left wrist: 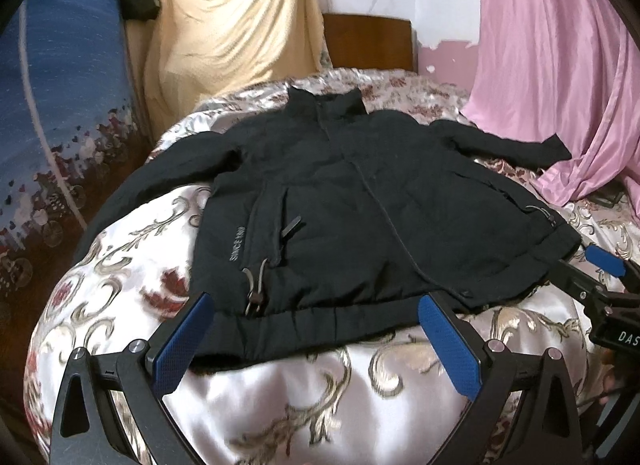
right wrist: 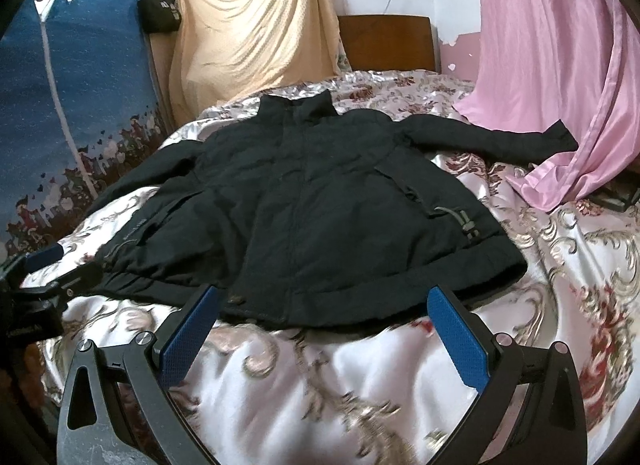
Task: Fold large clothes
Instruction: 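Move the left tool over the jacket body while the right tool reaches the sleeve cuff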
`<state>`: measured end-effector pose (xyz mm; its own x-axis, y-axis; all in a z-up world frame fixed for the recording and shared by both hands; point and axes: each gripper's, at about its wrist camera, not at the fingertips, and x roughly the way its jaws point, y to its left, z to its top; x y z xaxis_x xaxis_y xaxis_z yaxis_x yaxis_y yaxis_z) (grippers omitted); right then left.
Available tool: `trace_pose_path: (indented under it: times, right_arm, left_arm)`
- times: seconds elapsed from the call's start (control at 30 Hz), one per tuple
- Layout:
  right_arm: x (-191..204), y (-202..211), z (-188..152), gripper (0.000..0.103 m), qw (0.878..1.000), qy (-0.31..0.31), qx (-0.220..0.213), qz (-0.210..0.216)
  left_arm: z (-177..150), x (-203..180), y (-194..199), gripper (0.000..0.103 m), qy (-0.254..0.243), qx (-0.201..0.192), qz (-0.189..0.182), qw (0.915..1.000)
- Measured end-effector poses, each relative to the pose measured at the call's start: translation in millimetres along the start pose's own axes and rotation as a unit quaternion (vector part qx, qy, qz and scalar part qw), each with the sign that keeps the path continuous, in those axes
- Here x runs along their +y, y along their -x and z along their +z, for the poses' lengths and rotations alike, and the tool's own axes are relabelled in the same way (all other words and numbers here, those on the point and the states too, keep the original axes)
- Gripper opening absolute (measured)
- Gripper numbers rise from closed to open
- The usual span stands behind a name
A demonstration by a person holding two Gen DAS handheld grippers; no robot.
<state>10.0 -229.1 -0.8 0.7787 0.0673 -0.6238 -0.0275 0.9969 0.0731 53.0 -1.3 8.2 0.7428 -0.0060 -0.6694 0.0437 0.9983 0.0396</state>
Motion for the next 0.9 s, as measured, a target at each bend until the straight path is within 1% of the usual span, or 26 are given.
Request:
trace_pose_path:
  times: [0.07,0.2,0.3,0.4,0.47,0.57,0.63,0.7,0.8,0.83,0.9]
  right_arm:
    - [-6.5,-7.5,9.0,0.102,1.000,0.003,0.012,0.010]
    - [-28.8,-24.9,24.2,0.102,0.997,-0.023,0.037,0.060]
    - [-46.0,-38.6,37.3,0.102,0.996,-0.032,0.045,0.064]
    - [-66.5,-55.8,55.8,0.102,0.996,-0.039,0.063,0.057]
    - [-81.9,-66.8,72.0,0.102,0.996,-0.046,0.070,0.044]
    - [-120.8,-83.4,103.7,0.102,0.994,-0.073,0.074,0.017]
    - [-148.7,-94.2,125.7,0.102,0.994,-0.082,0.064,-0.016]
    - [-177.0,-103.4,147.5,0.102,0.994,-0.081,0.049,-0.057]
    - [-220.8,-122.9,177.4,0.102,0.990,-0.083,0.035,-0.111]
    - [-237.8,-132.5,185.8,0.102,0.987,-0.093,0.034,-0.124]
    - [-269.0,-150.9,197.9,0.102,0.983,-0.120,0.035,-0.136]
  left_arm:
    - [12.8,-0.8,-9.4,0.103,-0.005,0.013,-0.007,0.9999]
    - [36.6,-4.6,-30.1,0.103,-0.005,0.036,-0.018,0.9992]
    - [56.0,-8.1,-51.7,0.103,-0.010,0.058,-0.028,0.9979]
    - [77.2,-17.0,-76.7,0.103,-0.023,0.075,-0.031,0.9964]
    - [93.8,-27.1,-96.7,0.103,-0.033,0.084,-0.033,0.9954]
    - [114.7,-43.1,-121.5,0.103,-0.045,0.091,-0.030,0.9944]
    - [132.1,-59.2,-142.8,0.103,-0.056,0.091,-0.031,0.9938]
    - [147.2,-74.5,-161.8,0.103,-0.061,0.087,-0.037,0.9937]
    - [167.1,-97.1,-190.6,0.103,-0.065,0.079,-0.051,0.9935]
    - [172.4,-104.8,-199.8,0.103,-0.065,0.077,-0.056,0.9934]
    - [184.7,-123.9,-223.3,0.103,-0.060,0.069,-0.066,0.9937]
